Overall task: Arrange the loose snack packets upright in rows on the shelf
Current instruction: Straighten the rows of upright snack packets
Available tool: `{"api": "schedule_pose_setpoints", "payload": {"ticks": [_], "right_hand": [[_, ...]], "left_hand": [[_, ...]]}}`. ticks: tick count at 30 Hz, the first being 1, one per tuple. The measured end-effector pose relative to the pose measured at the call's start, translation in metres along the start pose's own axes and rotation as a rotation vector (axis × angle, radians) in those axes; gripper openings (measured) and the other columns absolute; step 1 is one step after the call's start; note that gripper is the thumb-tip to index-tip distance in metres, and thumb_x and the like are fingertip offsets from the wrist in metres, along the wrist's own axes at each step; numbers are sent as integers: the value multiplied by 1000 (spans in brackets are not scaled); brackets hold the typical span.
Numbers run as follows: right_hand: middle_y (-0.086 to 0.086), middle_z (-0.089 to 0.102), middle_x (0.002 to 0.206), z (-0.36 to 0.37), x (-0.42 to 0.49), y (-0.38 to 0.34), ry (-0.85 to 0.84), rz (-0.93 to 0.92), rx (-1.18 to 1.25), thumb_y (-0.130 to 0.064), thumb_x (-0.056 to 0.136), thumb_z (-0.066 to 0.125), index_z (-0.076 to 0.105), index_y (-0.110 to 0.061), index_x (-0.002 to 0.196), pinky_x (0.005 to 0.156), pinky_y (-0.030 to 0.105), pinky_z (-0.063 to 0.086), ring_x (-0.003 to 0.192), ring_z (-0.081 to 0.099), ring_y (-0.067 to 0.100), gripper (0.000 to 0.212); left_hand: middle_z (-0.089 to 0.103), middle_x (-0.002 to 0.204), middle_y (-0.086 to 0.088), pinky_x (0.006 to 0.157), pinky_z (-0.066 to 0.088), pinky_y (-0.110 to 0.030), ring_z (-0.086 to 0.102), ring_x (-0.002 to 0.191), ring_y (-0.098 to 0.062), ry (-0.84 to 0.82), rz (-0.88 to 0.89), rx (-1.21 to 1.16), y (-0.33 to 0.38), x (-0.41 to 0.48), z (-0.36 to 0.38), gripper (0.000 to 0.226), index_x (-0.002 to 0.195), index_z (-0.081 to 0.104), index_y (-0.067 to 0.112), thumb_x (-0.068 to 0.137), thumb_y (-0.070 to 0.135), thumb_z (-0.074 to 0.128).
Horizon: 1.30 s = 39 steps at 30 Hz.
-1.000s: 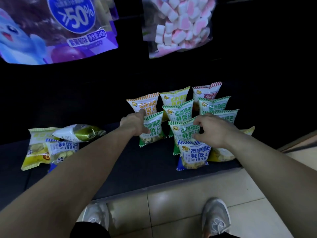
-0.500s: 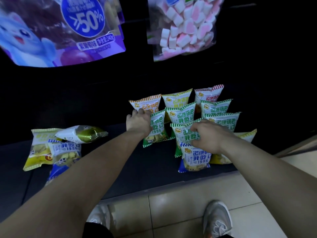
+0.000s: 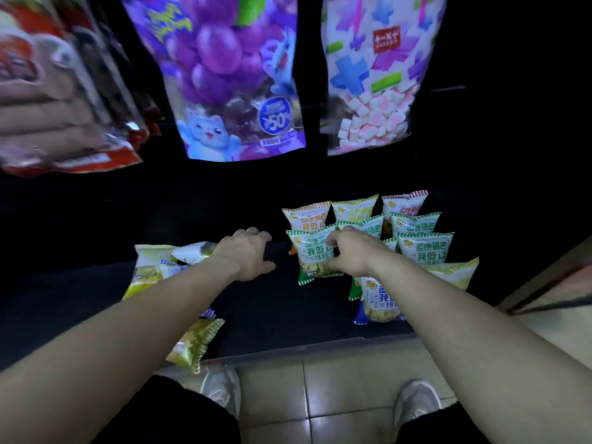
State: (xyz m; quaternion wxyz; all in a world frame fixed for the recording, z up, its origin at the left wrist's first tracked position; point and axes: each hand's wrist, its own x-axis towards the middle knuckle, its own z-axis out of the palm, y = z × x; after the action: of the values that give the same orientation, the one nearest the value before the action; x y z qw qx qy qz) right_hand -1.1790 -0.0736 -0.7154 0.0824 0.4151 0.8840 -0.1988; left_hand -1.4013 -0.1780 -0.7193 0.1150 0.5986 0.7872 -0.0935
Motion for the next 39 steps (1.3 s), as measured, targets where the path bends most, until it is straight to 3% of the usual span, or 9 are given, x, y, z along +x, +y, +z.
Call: {"api": "schedule_pose_setpoints", "payload": {"ticks": [5,9,12,19,25,29,32,36,39], "right_hand": [[8,40,148,-6,-11,-56,18,-69,57,-47,89,64,48,-22,140,101,41,43,131,44,28,59],[7,47,138,4,-17,-99,-5,-106,91,-45,89,66,50,-21,137,90,37,47,116,54,26,56],[6,49,138,26,-12,-133,-55,-138,71,-45,89,66,49,-20,138,96,39,45,121,52,25,58],[5,53,138,134,45,-221,-253,-234,59,-47,90,62,45,-23,143,96,39,47,121,54,24,60],[12,47,136,223,92,-269,-298,-243,-50,-54,93,50,48,-16,132,96,45,44,121,48,34,54],[13,43,146,252,110,-279,-398,-156,-77,-70,83,55,42,-15,139,101,48,40,129,46,34,79],[10,54,136,259,117,-278,-421,-133,-36,-81,71,59,47,-14,132,98,47,44,122,54,31,92],[5,64,118,257,118,-279,-366,-150,-47,-90,52,60,55,-19,113,92,43,45,111,60,29,94],[3,63,114,254,115,-286,-325,-199,-76,-86,49,67,51,-21,108,90,43,44,109,59,28,90]], "left_hand": [[42,144,-4,99,43,-40,43,128,-25,-7,-98,-62,-47,-97,-4,67,143,40,27,85,52,63],[45,137,-7,95,43,-38,46,125,-28,-67,-196,-61,-84,-157,6,69,144,38,22,85,52,62],[47,135,-7,94,42,-37,47,124,-28,-104,-220,-89,-113,-187,18,71,144,37,23,85,55,61],[43,141,-4,98,41,-43,46,126,-27,-104,-305,-220,-185,-196,82,72,147,31,26,87,52,60],[40,145,-7,102,39,-44,43,130,-30,-160,-337,-249,-227,-176,125,79,150,26,24,85,52,61],[39,147,-6,103,39,-45,44,130,-29,-126,-402,-319,-249,-171,136,77,149,28,23,86,50,61],[41,144,-5,101,40,-45,46,128,-29,-138,-440,-315,-258,-176,145,75,148,29,24,85,50,61],[41,144,-5,100,41,-44,46,127,-29,-159,-475,-290,-262,-183,149,74,147,30,23,85,51,60],[40,145,-5,100,41,-45,46,127,-30,-158,-473,-294,-260,-184,145,74,148,29,23,86,50,60]]}}
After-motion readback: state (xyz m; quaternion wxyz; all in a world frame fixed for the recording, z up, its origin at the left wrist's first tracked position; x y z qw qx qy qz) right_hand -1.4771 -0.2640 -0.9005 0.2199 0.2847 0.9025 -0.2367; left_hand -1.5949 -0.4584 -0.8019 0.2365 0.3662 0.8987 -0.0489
